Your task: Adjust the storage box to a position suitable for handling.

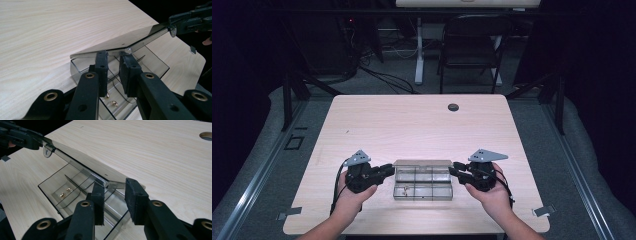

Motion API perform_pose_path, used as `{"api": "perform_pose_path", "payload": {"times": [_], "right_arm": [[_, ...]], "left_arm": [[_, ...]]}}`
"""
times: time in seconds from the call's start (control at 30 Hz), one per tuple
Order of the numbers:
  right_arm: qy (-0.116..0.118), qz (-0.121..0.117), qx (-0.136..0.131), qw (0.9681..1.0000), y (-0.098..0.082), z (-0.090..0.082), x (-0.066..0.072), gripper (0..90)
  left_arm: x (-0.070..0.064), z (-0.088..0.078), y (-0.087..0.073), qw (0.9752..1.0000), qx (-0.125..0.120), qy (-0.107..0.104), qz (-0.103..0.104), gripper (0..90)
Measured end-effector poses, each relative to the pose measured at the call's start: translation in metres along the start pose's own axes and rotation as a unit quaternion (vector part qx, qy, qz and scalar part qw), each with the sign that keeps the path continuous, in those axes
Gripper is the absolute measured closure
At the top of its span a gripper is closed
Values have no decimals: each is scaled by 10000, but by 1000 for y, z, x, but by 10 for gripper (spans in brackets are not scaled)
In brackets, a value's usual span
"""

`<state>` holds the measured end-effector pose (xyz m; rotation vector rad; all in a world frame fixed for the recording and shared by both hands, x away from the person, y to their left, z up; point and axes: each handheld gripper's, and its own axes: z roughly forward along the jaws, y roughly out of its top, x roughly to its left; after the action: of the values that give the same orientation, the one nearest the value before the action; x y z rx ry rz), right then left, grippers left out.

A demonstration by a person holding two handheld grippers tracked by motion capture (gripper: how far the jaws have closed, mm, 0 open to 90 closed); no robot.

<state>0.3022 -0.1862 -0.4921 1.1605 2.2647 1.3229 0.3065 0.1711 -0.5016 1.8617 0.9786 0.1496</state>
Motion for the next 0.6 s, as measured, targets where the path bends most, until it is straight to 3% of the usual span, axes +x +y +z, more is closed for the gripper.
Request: {"api": "perform_pose_path", "payload": {"times": [0.2, 0.6], "right_arm": [[-63, -171, 51, 9998, -4, 0, 4, 684], [-58, -156, 21, 9999, -14, -1, 8, 682]], "left_arm": [[-1, 0, -4, 9999, 60, 23, 80, 773], [-2, 1, -13, 10000, 87, 21, 25, 772]]}}
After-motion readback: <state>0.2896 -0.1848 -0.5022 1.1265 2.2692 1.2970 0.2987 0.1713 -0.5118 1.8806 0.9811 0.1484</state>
